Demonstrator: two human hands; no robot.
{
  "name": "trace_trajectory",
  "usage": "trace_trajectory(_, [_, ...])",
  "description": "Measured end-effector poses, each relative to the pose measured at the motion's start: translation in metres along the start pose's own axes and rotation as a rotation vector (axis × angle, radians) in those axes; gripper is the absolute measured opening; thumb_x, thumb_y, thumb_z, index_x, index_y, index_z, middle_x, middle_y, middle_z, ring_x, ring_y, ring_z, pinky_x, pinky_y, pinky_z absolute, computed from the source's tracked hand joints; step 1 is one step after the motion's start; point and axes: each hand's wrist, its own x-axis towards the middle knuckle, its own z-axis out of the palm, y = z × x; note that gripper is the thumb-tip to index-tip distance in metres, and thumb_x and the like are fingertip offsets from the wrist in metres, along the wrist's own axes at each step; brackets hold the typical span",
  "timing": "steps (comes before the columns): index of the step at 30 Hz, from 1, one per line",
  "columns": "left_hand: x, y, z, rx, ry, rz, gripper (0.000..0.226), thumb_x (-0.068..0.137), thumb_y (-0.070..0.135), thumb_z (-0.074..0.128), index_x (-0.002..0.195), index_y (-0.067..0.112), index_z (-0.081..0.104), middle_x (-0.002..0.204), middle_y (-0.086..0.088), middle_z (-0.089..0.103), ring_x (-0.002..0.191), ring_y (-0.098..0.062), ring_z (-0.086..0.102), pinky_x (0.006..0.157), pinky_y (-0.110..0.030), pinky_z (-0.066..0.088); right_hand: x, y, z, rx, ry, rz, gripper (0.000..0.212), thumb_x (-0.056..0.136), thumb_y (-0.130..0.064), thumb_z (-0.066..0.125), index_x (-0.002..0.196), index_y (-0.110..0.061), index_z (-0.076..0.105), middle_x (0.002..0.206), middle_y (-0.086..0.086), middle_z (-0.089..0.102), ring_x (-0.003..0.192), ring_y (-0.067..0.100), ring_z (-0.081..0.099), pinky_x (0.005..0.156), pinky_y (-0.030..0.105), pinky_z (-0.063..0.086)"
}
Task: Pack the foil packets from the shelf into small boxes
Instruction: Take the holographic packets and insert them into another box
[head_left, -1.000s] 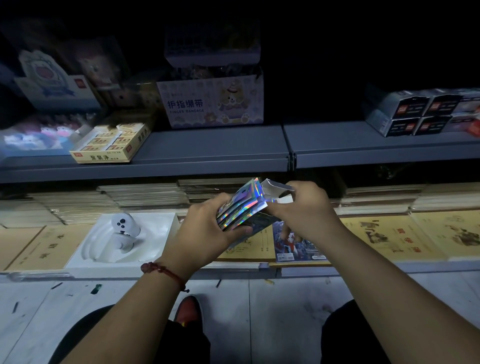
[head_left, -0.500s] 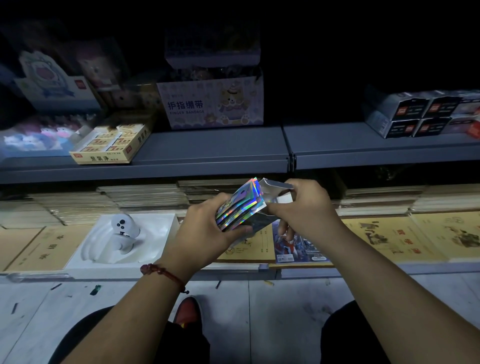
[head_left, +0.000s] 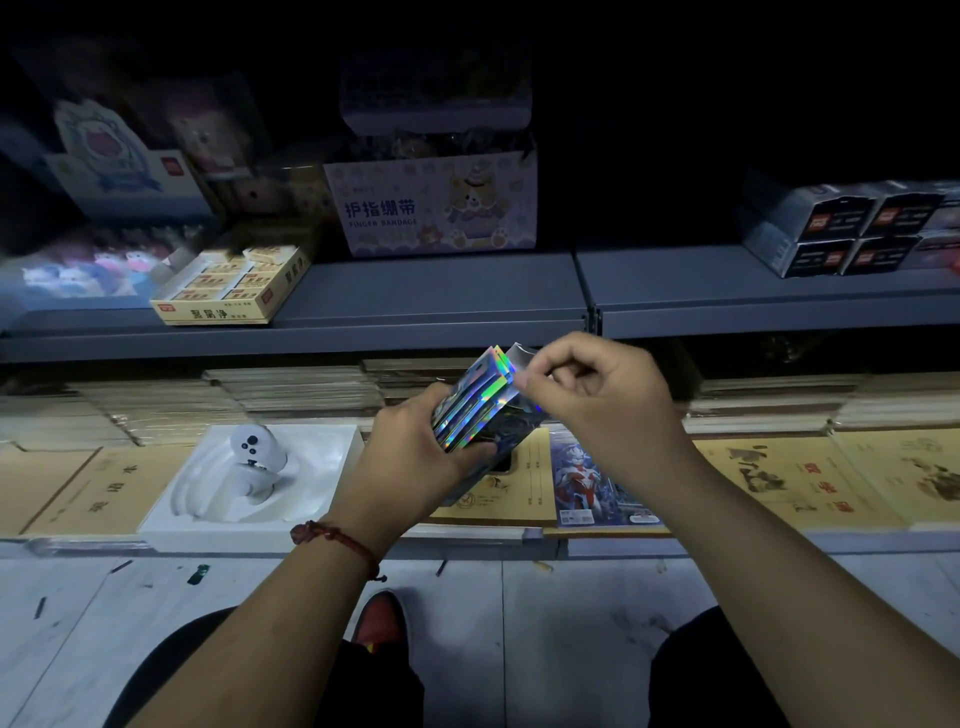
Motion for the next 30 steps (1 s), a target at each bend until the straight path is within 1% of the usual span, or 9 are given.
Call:
trace_trajectory(4, [0.000,0.000,0.002,0.020,-0.004,0.012,0.043,0.074,0.043,0.086,0.109,0.035,0.062,0.087,0.018,0.069,0.079,0.004,0.063,0.062,-0.010,0.042,-0.003,0.003,0.007,-0.045,-0.028,0.026,0.017,0.087,-0.017,0.078,0.072,-0.012,0.072,0.054,-0.003,0.043,0.053,0.011,0.037,0.056,0.029,0.036])
trace_trajectory(8, [0.001,-0.002,0.002,0.035,-0.008,0.025,0.043,0.074,0.046,0.085,0.108,0.039,0.059,0.084,0.023,0.065,0.080,0.007,0.062,0.061,-0.008,0.041,-0.002,0.004,0.009,-0.007,-0.010,0.062,0.019,0.088,-0.019,0.078,0.072,-0.011,0.073,0.056,0.009,0.048,0.061,0.021,0.049,0.062,0.045,0.054])
trace_trajectory(12, [0.000,-0.003,0.003,0.051,-0.010,0.050,0.044,0.074,0.046,0.085,0.103,0.048,0.051,0.083,0.026,0.064,0.079,0.005,0.063,0.064,-0.020,0.048,-0.004,0.001,0.011,0.024,0.031,0.073,0.022,0.088,-0.020,0.079,0.069,-0.010,0.073,0.052,0.006,0.046,0.059,0.018,0.047,0.059,0.039,0.050])
trace_trajectory(15, [0.000,-0.002,0.004,0.058,-0.009,0.059,0.043,0.073,0.046,0.084,0.101,0.046,0.052,0.083,0.024,0.064,0.078,0.003,0.062,0.063,-0.020,0.046,-0.005,0.000,0.012,0.011,0.050,0.053,0.023,0.089,-0.016,0.077,0.069,-0.007,0.071,0.057,0.017,0.050,0.061,0.020,0.050,0.060,0.043,0.053])
trace_trajectory(20, [0.001,0.001,0.004,0.060,-0.011,0.048,0.040,0.073,0.044,0.085,0.099,0.042,0.055,0.081,0.021,0.065,0.076,0.002,0.061,0.061,-0.020,0.047,-0.004,0.002,0.012,-0.009,0.100,0.010,0.023,0.090,-0.009,0.074,0.069,-0.001,0.068,0.054,0.008,0.045,0.055,0.016,0.044,0.054,0.033,0.048])
trace_trajectory(23, [0.002,0.001,0.004,0.059,-0.015,0.029,0.040,0.072,0.044,0.085,0.098,0.042,0.055,0.080,0.022,0.065,0.077,0.002,0.062,0.064,-0.021,0.048,0.001,0.001,0.005,0.063,0.185,0.028,0.019,0.091,-0.011,0.074,0.074,-0.001,0.071,0.062,0.026,0.056,0.055,0.028,0.046,0.054,0.034,0.047])
trace_trajectory(25, [0.003,-0.001,0.003,0.058,-0.015,0.021,0.040,0.072,0.046,0.086,0.100,0.042,0.057,0.081,0.023,0.065,0.078,0.003,0.062,0.066,-0.023,0.050,0.004,0.001,-0.002,0.135,0.292,0.039,0.017,0.091,-0.010,0.073,0.077,-0.001,0.071,0.068,0.033,0.057,0.055,0.027,0.045,0.053,0.032,0.042])
trace_trajectory(28, [0.003,-0.003,0.004,0.068,-0.011,0.026,0.044,0.071,0.048,0.086,0.106,0.039,0.060,0.086,0.022,0.068,0.079,0.001,0.063,0.069,-0.025,0.051,0.008,0.004,-0.012,0.214,0.404,0.052,0.020,0.093,-0.012,0.071,0.077,-0.001,0.068,0.059,0.012,0.044,0.053,0.013,0.036,0.051,0.024,0.032])
trace_trajectory(30, [0.003,-0.003,0.004,0.065,-0.012,0.022,0.046,0.071,0.048,0.086,0.109,0.039,0.061,0.088,0.021,0.069,0.081,-0.001,0.064,0.071,-0.026,0.052,0.009,0.007,-0.013,0.255,0.352,0.075,0.026,0.094,-0.017,0.071,0.077,0.001,0.064,0.055,0.000,0.037,0.050,0.012,0.030,0.049,0.023,0.029])
